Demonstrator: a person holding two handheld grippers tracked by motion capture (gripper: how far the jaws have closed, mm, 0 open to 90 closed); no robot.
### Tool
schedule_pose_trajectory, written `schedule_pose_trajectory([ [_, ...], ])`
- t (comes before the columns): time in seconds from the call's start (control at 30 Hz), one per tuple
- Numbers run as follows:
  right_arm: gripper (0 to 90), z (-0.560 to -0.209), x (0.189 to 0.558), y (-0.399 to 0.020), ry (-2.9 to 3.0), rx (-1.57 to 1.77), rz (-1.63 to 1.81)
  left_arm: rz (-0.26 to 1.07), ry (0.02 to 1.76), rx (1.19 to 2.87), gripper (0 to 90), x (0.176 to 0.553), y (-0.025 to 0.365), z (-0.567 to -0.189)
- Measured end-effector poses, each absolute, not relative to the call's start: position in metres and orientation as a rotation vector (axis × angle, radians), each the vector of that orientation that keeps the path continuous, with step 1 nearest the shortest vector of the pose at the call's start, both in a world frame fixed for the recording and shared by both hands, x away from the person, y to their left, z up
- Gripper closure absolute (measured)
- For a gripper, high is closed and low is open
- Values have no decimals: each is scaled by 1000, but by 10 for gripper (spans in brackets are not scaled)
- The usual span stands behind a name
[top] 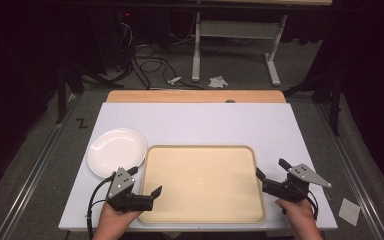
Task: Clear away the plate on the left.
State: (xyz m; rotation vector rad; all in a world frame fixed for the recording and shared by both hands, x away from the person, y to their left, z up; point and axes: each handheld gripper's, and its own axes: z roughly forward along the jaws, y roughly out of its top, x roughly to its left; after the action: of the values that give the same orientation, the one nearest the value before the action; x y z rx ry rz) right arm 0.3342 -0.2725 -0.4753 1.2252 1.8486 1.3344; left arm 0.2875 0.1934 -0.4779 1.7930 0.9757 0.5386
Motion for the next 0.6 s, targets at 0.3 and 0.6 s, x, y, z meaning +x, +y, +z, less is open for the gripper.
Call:
schedule_pose_trajectory([
  [0.3,91,-475,331,-275,1847,1227,1331,547,983,1765,0,288,196,-476],
  [0.6,91,-475,329,-279,1837,1231,1330,542,963,1764,2,288,194,-475],
])
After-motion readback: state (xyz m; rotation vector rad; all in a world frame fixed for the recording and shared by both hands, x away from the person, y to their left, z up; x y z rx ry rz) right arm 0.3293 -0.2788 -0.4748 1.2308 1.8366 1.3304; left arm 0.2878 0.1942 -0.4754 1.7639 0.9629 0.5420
